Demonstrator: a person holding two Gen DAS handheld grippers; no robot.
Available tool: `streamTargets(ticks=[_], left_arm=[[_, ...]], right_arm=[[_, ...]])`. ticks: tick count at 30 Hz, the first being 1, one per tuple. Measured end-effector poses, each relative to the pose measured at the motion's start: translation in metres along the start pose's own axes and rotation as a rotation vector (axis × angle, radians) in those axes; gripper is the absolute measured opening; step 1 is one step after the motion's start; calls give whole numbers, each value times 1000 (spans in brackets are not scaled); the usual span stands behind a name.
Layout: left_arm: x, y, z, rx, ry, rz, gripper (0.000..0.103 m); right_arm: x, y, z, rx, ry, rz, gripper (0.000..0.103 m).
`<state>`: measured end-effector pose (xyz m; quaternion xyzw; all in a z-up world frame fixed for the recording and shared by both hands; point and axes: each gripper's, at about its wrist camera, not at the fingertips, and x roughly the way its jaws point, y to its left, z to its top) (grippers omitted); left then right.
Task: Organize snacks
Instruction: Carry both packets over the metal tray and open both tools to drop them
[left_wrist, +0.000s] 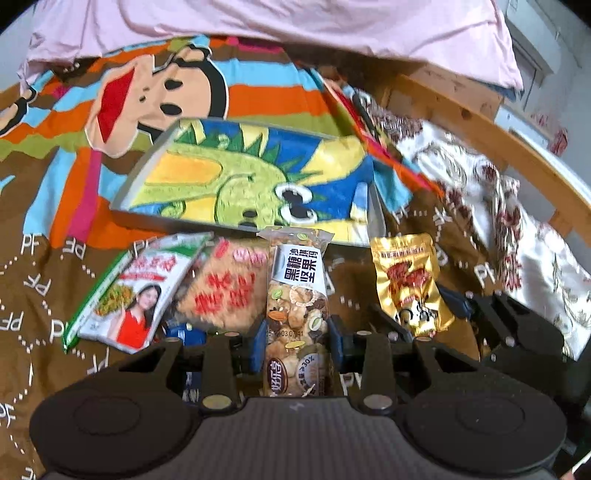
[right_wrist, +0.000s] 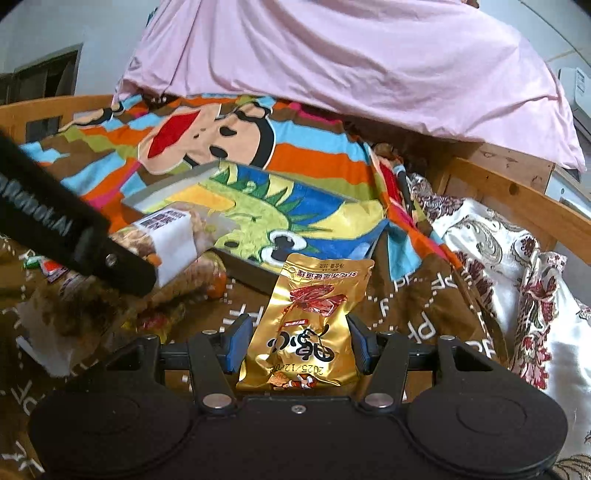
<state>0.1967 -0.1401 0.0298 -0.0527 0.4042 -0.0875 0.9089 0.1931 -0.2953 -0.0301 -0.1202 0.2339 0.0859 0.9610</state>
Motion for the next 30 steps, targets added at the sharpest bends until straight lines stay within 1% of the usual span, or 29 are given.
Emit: streamTargets(ticks=[6,11,18,22,27,30], left_arm=[[7,6,17,-21,-63,20,38],[23,10,32,-38,-108,39,38],[53,15,56,-40,-151,52,38],[76,19,71,-40,-165,68,38],[106,25,93,-65,-187,79,38],[125,28,104,-75,-193,93,38]], right_arm=[[7,-10,8,51,-68,-14,57],[19,-18,14,101,-101,-22,57],[48,-26,30,168,-142,-8,57],[69,-27,38,175,-171,-15,57],[95,-29,47,194,-191,-16,57],[116,-33,48,224,-161,-6,57]])
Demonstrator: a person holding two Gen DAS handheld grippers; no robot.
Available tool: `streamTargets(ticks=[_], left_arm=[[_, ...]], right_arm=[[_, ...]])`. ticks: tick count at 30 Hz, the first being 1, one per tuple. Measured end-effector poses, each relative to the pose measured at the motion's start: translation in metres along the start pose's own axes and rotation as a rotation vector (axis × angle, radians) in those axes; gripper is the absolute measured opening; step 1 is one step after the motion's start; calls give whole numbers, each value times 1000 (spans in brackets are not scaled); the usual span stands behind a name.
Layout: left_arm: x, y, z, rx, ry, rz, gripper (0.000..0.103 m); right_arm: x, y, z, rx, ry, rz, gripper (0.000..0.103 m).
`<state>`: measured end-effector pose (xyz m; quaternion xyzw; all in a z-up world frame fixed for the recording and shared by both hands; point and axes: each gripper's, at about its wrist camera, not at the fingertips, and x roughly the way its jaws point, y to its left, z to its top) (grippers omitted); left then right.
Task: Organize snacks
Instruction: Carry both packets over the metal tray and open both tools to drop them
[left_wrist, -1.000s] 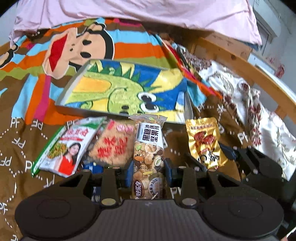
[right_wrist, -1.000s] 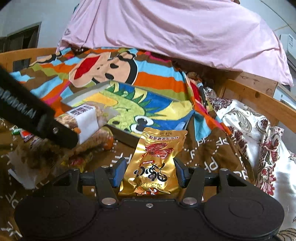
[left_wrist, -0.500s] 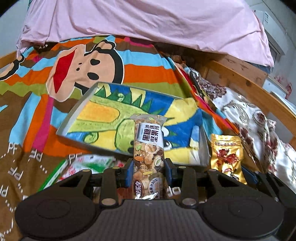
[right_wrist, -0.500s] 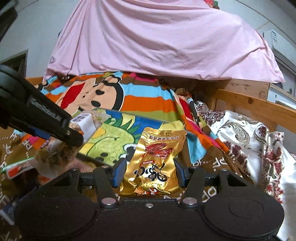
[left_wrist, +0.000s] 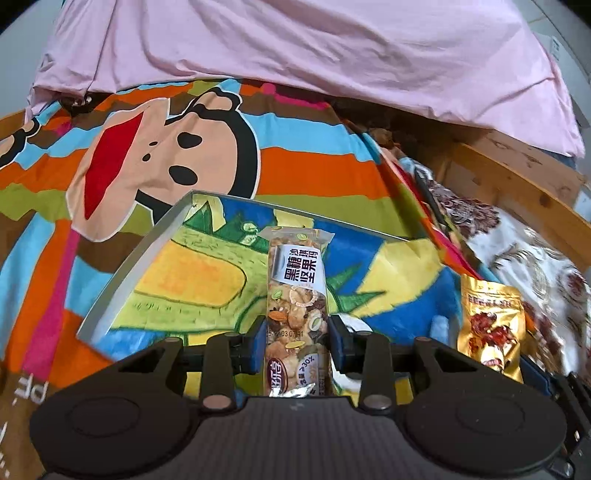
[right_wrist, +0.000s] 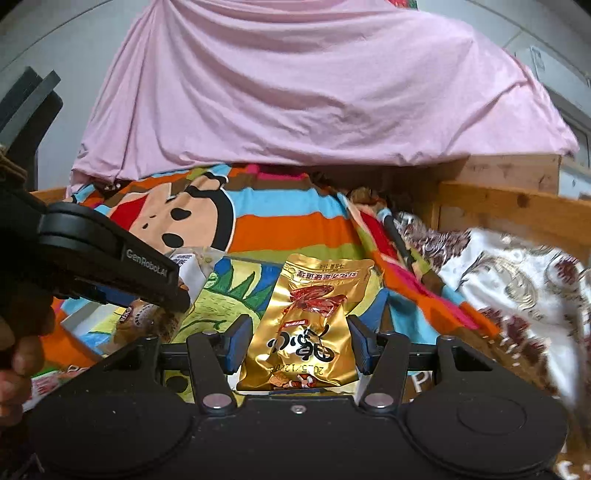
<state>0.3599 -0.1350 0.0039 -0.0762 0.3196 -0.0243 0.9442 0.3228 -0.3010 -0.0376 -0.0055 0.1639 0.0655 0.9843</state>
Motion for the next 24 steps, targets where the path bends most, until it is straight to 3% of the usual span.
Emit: streamTargets(ticks=[10,24], left_arm=[[55,-14,3,57,50,45,38],[78,-25,-8,108,96,62,38]], right_arm=[[31,-11,-12,77,105,-1,57],[46,-11,-19,93,164,-4,58]])
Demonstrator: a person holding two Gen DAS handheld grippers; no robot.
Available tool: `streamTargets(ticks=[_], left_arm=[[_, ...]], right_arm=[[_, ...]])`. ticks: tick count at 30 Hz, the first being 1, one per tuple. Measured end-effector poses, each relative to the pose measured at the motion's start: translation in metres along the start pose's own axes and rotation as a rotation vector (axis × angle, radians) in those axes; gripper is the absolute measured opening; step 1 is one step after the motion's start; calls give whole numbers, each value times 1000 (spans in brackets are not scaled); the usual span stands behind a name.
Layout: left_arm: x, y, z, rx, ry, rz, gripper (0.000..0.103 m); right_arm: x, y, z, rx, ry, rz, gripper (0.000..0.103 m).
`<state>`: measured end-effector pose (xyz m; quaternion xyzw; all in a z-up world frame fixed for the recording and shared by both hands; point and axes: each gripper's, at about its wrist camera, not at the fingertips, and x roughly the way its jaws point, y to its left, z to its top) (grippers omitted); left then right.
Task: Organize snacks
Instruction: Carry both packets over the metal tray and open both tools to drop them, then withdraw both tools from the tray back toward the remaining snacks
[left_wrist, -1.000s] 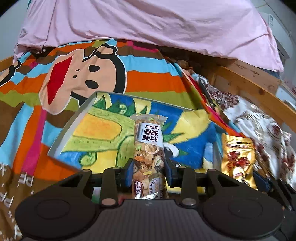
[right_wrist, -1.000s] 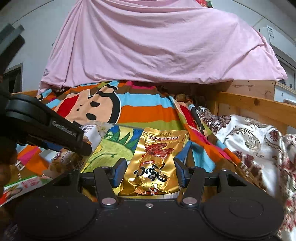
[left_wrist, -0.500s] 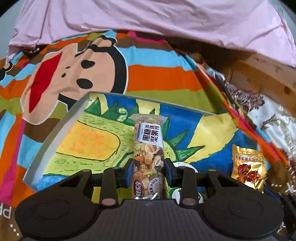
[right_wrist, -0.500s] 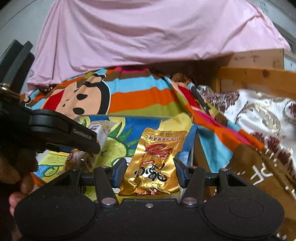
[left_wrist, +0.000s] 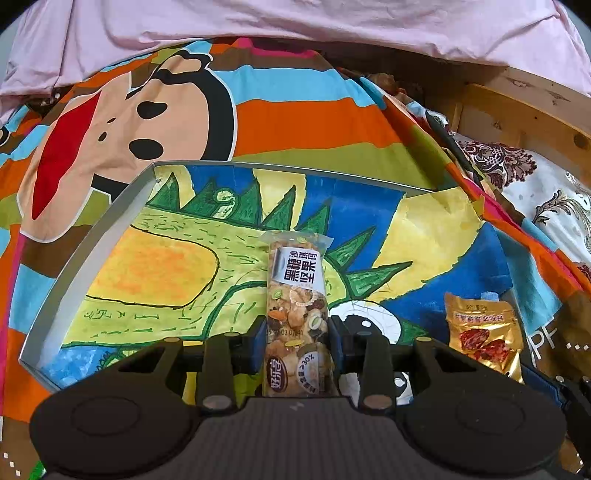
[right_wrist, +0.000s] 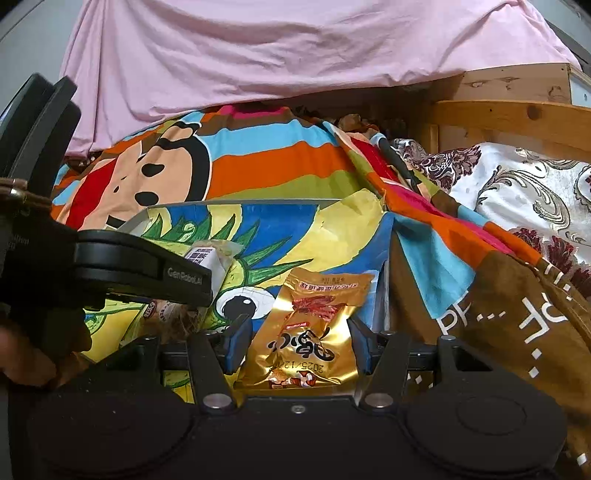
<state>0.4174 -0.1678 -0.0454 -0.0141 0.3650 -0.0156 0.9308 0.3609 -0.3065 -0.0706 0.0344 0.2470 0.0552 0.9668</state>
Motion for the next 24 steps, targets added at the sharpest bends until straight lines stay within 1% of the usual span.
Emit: streamTargets(ticks=[3,5,7,8,9,10,12,15,16,17,21,24], left_arm=[[1,-1,0,8,2,5,38],[1,-2,0,14,3,3,39],[1,-3,0,16,12,3,51],[0,-3,0,15,14,-2,54],[-1,-2,0,13,12,-4,61],[-3,-2,0,10,10,-4,68],[-7,0,1,-2,4,-3,75],[-18,7,4,-21,-5,-6,82],[-23,9,5,-28,-12,-2,85],[-29,12,6,-35,-24,0,86],[-61,26,7,-57,-82,8,98],[-91,37,5,-82,-135,7,101]], right_arm=[[0,1,0,-1,-1,-1,59],[1,2,0,-4,3,1,63],[1,3,0,-11,2,4,66],[0,4,0,-15,-2,3,71],[-1,4,0,-17,-6,1,74],[-3,4,0,-16,-10,-2,79],[-7,3,1,-9,-14,0,81],[-19,4,4,-15,-35,-6,88],[-25,4,5,-20,-51,-19,94],[-31,5,6,-23,-66,-26,97],[-59,2,10,-6,-114,-39,100],[-81,2,13,2,-155,-50,102]])
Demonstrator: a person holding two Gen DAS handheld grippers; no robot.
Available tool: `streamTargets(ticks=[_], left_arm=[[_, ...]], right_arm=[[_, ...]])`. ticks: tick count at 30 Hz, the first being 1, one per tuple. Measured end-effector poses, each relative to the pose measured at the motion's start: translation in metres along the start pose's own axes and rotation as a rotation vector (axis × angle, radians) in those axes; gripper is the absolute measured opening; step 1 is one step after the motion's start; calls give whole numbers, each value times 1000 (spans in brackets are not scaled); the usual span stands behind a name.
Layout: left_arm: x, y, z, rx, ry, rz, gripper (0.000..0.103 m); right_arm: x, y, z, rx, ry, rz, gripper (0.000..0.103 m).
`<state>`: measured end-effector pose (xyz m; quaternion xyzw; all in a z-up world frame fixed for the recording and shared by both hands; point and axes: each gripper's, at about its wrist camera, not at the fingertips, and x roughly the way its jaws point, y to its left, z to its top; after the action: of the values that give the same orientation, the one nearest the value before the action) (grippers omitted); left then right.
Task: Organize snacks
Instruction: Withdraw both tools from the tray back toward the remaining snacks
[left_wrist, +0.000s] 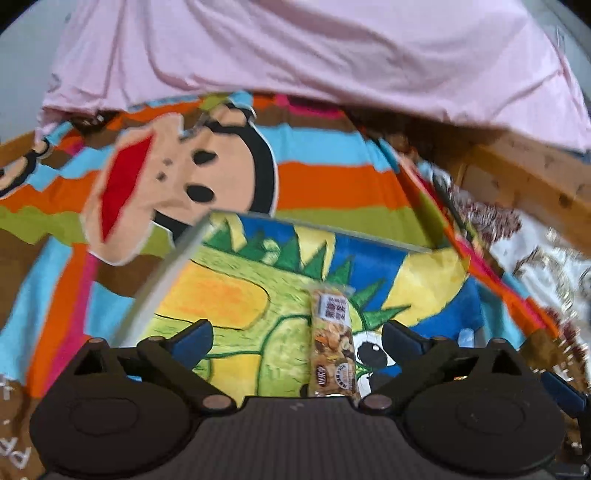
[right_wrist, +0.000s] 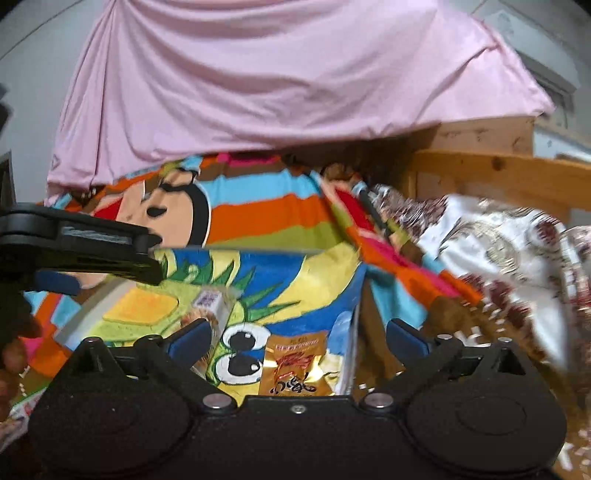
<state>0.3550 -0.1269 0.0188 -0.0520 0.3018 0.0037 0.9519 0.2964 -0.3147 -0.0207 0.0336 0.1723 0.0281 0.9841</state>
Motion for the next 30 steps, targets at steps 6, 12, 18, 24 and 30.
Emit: streamTargets(ticks=[6,12,18,24,30], left_arm=[[-59,22,-5,-28,-84,-6,102],[-117,51,-24,-53,-151,9,102],[-166,81,-45,-56,-197,46,102],[-191,102,-62,-16,-164,47,102],[-201,129,-84,-22,-113,13,102]], right_arm=[[-53,9,10,-34,-104,-5,102],[-109,25,9,-81,-198,10,102],[-150,41,3,-77,-206,45,102],[-180,68,-16,-117,-152,92,102],[-197,94,-38,-158,-67,143,102]])
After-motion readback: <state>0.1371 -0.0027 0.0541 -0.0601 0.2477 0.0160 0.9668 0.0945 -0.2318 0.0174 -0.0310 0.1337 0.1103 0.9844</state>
